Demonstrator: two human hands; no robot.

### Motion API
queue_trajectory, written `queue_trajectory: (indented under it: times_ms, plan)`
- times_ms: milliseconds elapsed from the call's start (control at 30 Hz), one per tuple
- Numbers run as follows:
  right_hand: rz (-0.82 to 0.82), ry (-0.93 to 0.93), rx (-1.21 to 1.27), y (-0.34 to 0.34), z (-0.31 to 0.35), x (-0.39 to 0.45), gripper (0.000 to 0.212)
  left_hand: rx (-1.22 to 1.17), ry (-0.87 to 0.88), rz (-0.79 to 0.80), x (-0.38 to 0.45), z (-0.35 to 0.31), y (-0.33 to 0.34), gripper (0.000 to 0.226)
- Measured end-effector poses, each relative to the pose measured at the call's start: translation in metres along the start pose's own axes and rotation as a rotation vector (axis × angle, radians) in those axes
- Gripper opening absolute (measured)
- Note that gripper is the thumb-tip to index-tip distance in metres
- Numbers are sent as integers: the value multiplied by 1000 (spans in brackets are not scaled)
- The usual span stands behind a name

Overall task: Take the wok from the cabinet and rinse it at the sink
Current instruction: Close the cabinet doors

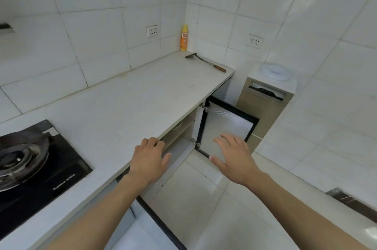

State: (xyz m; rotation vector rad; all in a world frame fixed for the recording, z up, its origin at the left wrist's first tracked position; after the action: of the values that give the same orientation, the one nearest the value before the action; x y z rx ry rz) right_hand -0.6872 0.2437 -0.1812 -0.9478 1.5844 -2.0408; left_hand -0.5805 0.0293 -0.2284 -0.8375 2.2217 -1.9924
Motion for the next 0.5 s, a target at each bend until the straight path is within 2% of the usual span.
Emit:
queue_trajectory:
  times_ms: [133, 233, 367, 500]
  plan:
    - [44, -64, 86, 28, -29, 47, 59, 34, -102, -31, 31, 3, 14, 45]
    - [60, -162, 147, 55, -46, 87, 73, 69, -214, -21, 40, 5, 30, 44]
    - [112, -353, 211, 89, -55, 130, 75, 121, -467, 42, 21, 0, 48, 45]
    - [190, -521, 253, 108, -34, 146, 71, 133, -697, 77, -19, -10, 50, 43]
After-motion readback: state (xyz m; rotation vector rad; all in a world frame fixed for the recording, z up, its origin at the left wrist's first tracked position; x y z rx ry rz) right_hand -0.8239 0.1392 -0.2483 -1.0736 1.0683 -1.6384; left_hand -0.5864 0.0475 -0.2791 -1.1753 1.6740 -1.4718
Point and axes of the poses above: each hand's wrist, its own x-axis towards the middle knuckle, its own y-axis out of the palm, z = x × y, the point moved 8 cm from there along x, towards the middle knuckle, and after that the axes turned 14 degrees about -z, right-handed, at the moved point
